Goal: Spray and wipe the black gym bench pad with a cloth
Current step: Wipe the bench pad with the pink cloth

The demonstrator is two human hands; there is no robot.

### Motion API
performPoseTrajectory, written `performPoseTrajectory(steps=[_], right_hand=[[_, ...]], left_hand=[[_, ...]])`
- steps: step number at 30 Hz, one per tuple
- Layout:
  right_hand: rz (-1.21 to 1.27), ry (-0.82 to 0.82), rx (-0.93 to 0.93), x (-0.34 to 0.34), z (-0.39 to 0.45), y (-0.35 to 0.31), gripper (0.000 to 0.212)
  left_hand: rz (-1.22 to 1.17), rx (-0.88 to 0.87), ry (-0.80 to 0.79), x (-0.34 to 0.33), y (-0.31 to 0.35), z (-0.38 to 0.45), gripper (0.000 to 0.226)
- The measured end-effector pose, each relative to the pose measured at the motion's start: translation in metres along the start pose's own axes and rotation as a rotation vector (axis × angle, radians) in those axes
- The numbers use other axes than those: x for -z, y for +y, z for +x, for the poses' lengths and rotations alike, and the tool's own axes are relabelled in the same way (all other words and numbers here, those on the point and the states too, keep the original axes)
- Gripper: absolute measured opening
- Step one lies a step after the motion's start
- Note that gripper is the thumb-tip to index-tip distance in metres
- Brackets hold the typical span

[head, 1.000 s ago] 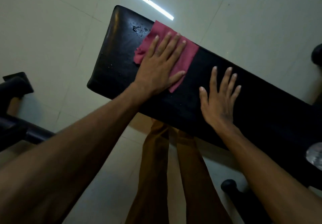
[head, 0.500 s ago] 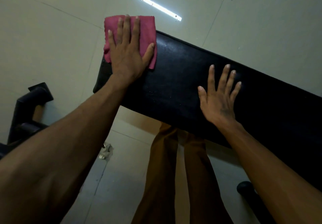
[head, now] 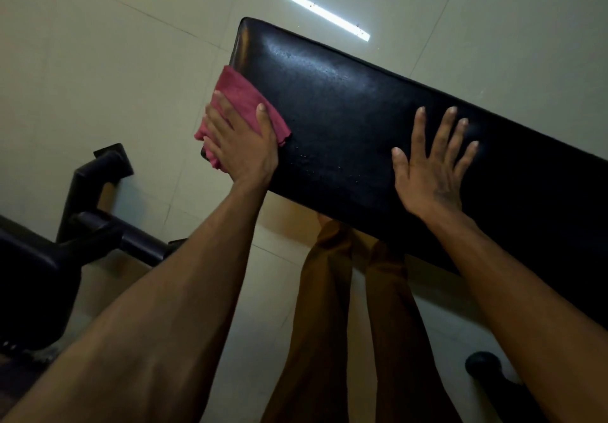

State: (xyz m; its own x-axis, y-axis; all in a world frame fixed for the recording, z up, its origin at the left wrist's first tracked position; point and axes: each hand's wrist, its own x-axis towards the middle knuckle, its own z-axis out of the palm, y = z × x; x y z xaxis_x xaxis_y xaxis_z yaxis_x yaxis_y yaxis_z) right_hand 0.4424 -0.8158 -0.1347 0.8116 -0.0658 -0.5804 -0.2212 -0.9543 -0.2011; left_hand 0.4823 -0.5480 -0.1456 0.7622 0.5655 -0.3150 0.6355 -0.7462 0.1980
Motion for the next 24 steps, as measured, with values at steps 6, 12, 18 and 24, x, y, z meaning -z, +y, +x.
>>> performPoseTrajectory(steps=[6,12,18,24], right_hand=[[-0.001,0.004,0.013,-0.001,0.000,0.000,0.070],[-0.008,-0.005,0.027,0.000,0.001,0.002,0.071],[-0.001,-0.018,0.042,0.003,0.000,0.003,0.072],[0.005,-0.024,0.127,0.010,0.000,0.019,0.073]], left_hand=[[-0.100,0.097,-0.032,-0.006,0.007,-0.034,0.075],[-0.146,0.055,-0.148,-0.029,0.022,-0.109,0.073],[-0.050,-0.183,-0.285,-0.052,0.036,-0.179,0.071],[0.026,-0.465,-0.290,-0.057,0.008,-0.170,0.068]])
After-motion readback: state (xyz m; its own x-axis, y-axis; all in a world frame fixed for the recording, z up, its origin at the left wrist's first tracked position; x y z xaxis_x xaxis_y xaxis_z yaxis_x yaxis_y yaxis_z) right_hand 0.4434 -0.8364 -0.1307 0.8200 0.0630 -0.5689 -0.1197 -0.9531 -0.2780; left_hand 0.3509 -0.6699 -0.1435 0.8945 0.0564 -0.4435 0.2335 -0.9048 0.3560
